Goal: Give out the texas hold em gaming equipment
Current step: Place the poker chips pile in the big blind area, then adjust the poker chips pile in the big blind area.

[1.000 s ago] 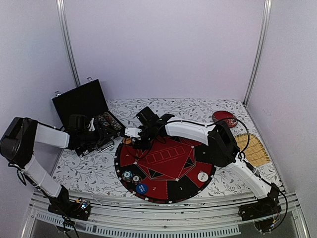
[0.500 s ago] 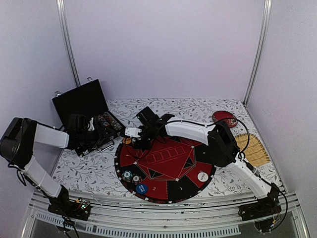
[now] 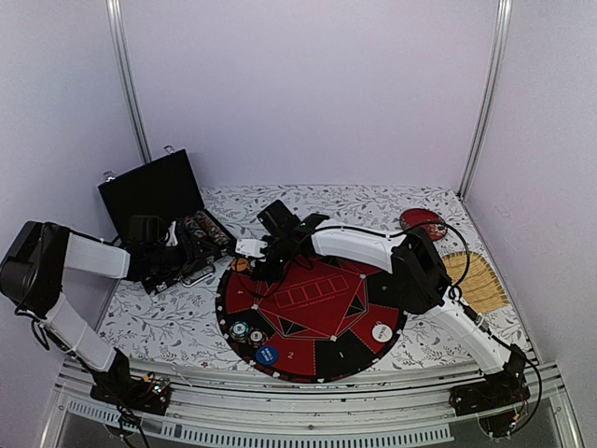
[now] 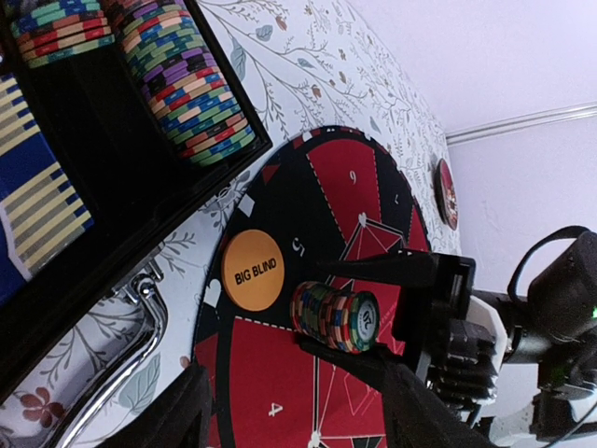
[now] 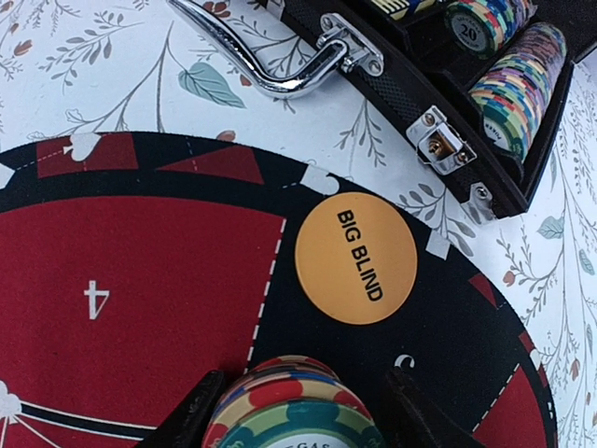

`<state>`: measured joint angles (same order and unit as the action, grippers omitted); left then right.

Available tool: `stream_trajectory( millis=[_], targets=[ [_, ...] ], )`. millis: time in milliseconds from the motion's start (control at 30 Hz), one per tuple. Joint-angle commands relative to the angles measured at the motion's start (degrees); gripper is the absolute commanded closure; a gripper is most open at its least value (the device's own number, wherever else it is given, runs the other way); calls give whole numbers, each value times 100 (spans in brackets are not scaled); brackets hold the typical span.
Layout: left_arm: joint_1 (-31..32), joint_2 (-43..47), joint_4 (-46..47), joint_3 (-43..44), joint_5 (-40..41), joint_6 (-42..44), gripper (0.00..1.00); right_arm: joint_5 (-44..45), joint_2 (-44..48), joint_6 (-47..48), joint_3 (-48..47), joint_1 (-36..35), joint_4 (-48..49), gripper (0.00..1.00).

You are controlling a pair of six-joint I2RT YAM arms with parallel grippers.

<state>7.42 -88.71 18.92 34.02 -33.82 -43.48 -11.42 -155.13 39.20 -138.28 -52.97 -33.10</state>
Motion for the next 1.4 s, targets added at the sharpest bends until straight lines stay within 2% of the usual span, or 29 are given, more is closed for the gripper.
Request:
stream_trajectory(
  millis=[0,100,133,167,200,633,833,1133,1267,1367],
  targets=[
    [-53,108,-46,88,-70,103,35,159,-504,-9,108,-50,-458,40],
    [-54,113,-54,100,-98,132,35,102,-415,16,111,-106,-435,27],
    [-52,116,-67,103,-105,152,35,82,-386,17,123,-139,-421,19],
    [-50,117,-98,111,-107,168,35,75,-360,24,125,-169,-398,4],
    [-56,124,-117,120,-115,193,35,74,-321,14,126,-196,-361,0],
    [-36,432,-611,297,115,534,35,-57,365,-271,170,-300,24,1],
    [-36,601,-913,423,296,703,34,-709,1199,-434,775,-317,570,1],
    [15,839,-1439,716,668,923,33,-614,2529,-1038,1292,-119,1206,1],
    [532,843,-1939,1024,1351,1209,25,-42,3301,-1854,2013,245,1450,1],
    [1144,597,-2353,1404,1870,1493,5,582,4076,-2248,2983,465,1792,1]
  ],
)
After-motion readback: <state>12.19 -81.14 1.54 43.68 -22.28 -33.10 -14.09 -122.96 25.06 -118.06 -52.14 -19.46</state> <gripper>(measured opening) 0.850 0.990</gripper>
